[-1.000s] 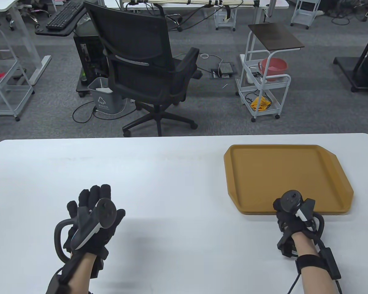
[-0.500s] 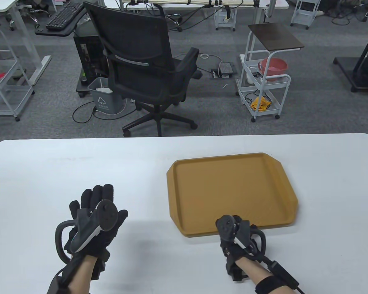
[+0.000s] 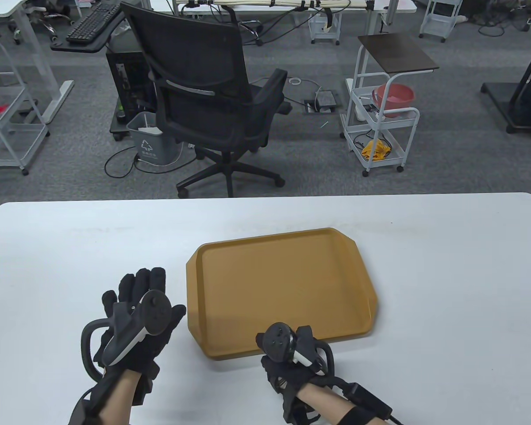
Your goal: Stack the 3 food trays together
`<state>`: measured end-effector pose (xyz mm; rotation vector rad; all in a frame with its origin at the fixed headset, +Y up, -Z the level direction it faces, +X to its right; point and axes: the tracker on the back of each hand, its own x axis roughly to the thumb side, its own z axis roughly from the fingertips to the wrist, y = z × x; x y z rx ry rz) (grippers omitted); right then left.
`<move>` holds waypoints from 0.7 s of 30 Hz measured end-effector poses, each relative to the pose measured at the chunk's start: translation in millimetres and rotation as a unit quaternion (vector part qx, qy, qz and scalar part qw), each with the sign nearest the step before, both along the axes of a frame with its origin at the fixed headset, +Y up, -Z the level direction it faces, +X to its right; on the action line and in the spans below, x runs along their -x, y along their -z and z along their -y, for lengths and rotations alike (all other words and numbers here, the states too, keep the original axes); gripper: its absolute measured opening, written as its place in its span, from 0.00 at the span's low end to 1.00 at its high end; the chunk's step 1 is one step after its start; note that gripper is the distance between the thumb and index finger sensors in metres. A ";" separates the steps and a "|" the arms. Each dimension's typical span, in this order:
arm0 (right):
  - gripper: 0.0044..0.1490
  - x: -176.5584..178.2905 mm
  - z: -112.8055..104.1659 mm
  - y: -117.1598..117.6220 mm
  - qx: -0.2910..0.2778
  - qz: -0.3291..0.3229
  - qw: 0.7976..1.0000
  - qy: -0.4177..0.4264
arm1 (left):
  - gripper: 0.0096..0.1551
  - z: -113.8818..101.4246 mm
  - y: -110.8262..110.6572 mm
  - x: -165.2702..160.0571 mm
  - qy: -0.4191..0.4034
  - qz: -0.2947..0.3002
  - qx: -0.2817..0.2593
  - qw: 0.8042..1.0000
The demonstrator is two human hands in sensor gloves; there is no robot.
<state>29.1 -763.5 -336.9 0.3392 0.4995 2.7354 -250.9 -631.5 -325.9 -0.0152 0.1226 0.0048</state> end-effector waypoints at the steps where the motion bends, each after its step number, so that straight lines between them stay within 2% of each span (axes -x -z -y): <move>1: 0.36 -1.3 -0.8 0.5 0.005 -0.003 1.000 0.000 | 0.53 0.3 0.2 -0.1 0.000 0.000 0.001 1.000; 5: 0.39 -14.4 -8.3 4.6 0.015 -0.021 1.000 0.008 | 0.53 1.6 1.0 -0.4 0.002 0.000 0.003 1.000; 10: 0.42 -51.5 -28.0 15.9 -0.006 -0.009 0.997 0.074 | 0.52 1.6 0.7 -1.0 0.003 0.002 -0.007 1.000; 16: 0.44 -110.9 -73.2 22.5 -0.136 0.041 0.988 0.062 | 0.52 3.2 1.1 -4.5 0.007 0.007 -0.021 1.000; 21: 0.46 -150.0 -102.8 19.3 -0.244 0.076 0.967 0.018 | 0.51 4.1 0.8 -6.8 0.009 0.009 -0.039 0.999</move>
